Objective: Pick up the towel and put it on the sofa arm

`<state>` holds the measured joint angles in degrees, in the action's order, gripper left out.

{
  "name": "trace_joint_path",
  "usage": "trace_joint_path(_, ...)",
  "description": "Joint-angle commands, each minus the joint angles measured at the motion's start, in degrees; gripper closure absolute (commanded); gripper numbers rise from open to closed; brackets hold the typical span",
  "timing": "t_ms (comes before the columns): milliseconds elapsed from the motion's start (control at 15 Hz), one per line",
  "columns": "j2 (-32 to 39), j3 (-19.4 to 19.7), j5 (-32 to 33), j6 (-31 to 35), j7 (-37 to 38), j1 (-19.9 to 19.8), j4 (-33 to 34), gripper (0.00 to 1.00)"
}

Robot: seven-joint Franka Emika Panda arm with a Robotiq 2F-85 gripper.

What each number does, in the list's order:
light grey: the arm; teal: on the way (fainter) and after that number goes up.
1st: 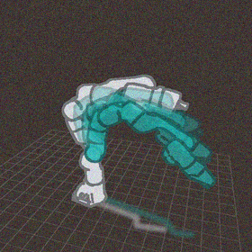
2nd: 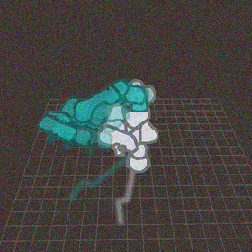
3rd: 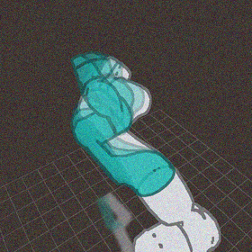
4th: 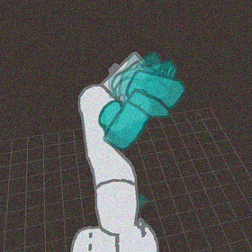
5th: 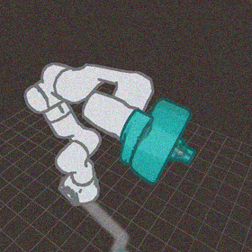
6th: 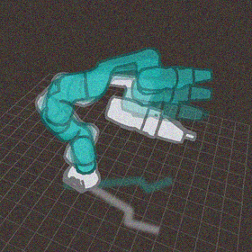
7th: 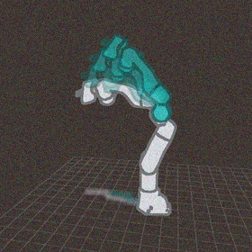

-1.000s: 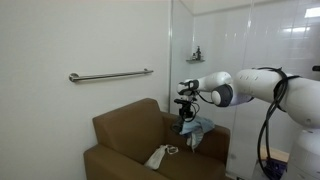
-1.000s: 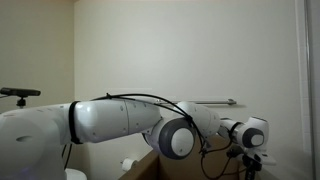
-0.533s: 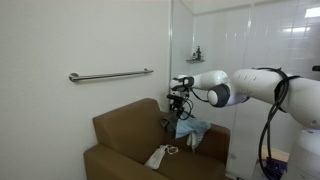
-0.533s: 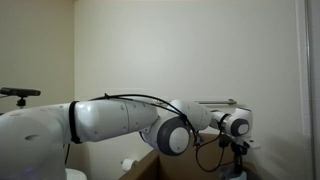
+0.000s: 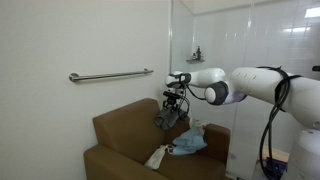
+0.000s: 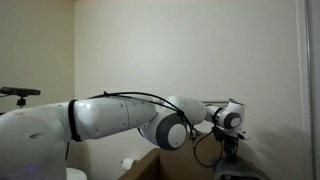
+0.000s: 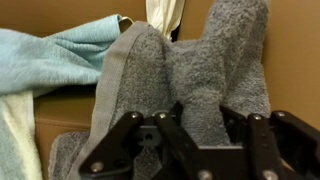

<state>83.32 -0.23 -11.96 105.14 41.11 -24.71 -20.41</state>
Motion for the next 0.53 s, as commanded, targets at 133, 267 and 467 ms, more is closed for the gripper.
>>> trace_joint_path(133, -3.3, -1.7, -0.2, -0.2, -5.5, 0.3, -0.7, 0.93)
trace_joint_path(267, -4.3, -0.8, 1.0, -2.7, -7.0, 1.0, -1.6, 0.93)
trace_joint_path(467, -4.1, 2.4, 4.6, -5.7, -6.9, 3.2, -2.1, 0.93)
